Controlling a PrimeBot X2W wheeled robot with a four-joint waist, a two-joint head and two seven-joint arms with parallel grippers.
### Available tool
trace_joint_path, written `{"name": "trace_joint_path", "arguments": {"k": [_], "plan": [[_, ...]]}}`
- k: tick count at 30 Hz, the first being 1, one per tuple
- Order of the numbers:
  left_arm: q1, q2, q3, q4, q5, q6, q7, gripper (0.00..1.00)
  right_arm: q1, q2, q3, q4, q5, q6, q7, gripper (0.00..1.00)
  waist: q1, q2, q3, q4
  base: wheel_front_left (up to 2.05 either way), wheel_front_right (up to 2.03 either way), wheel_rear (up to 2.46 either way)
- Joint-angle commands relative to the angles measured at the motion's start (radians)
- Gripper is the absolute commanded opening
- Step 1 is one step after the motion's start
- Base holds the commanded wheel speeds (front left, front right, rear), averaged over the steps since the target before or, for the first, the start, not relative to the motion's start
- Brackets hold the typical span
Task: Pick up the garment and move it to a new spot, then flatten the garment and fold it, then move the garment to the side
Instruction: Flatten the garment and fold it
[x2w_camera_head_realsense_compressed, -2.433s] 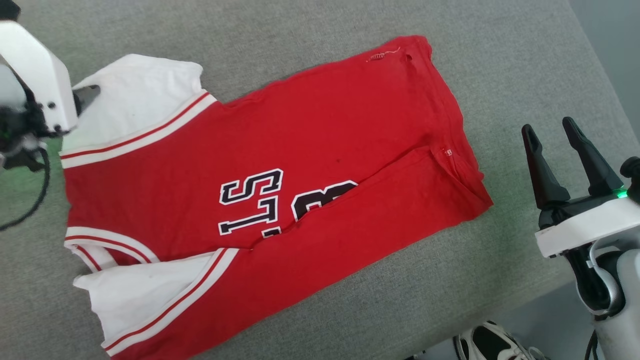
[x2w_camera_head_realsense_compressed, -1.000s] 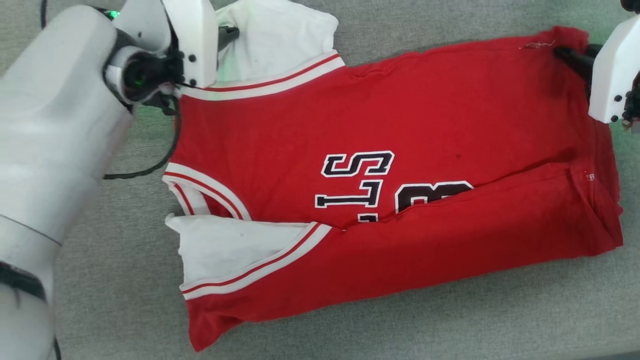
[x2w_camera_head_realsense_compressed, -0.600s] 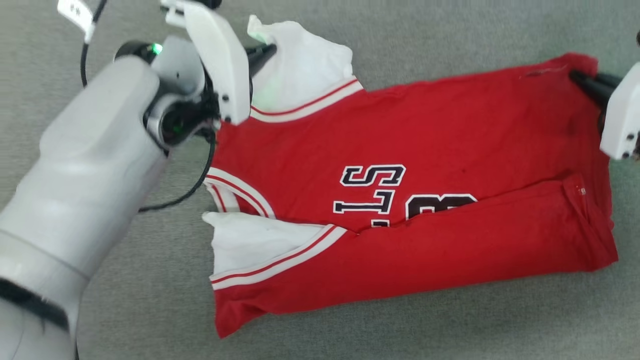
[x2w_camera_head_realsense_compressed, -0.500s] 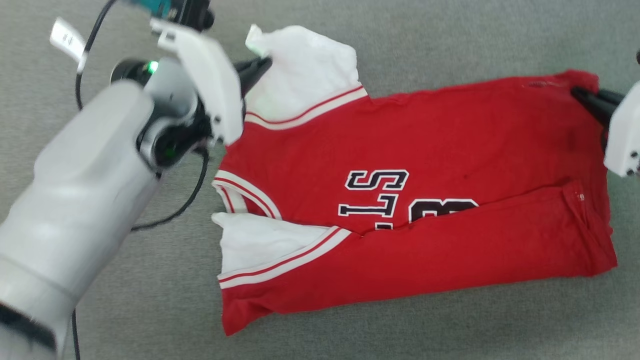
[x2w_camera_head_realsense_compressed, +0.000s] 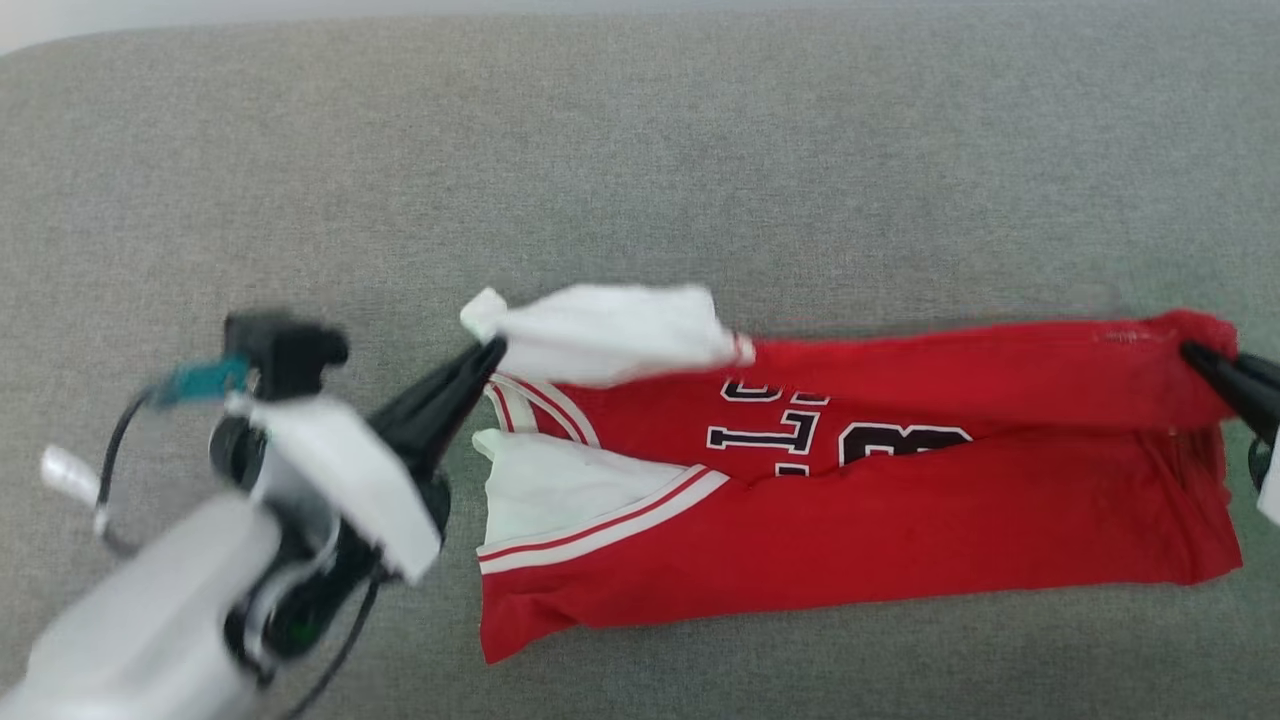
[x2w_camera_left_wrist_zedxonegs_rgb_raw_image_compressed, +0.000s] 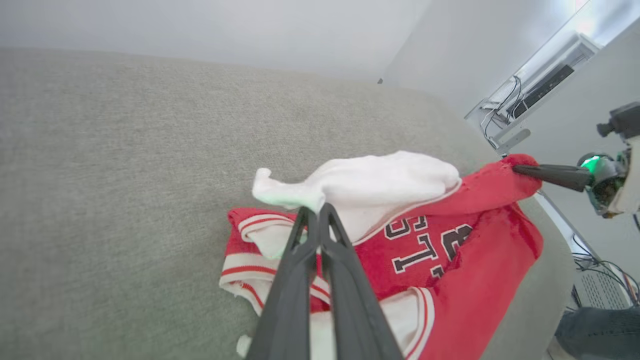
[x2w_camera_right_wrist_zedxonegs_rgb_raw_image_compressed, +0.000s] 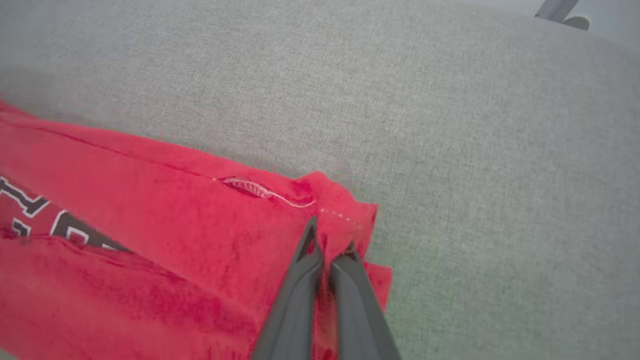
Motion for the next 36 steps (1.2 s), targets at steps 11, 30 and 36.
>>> {"name": "trace_joint_path", "arguments": {"k": [11,30,36], "plan": [[0.300,0.089,-0.002,-0.279,-0.001,0.118,-0.159,0.00,0.250,0.022,-0.184,-0.080,-0.054,-0.001,-0.044,0.00,0.0000,0.0000,0.016,0.004,0.00,0.00,0.00],[0.276,-0.030,-0.050,-0.055,0.116,0.128,-0.186,0.89,0.306,0.157,-0.334,-0.055,-0.173,-0.001,0.045,1.00,0.0000,0.0000,0.033,0.011,0.00,0.00,0.00],[0.306,-0.040,-0.007,-0.071,0.171,0.148,-0.201,1.00,0.352,0.152,-0.399,-0.065,-0.182,-0.001,0.072,1.00,0.0000,0.0000,0.023,0.044,0.00,0.00,0.00]]}}
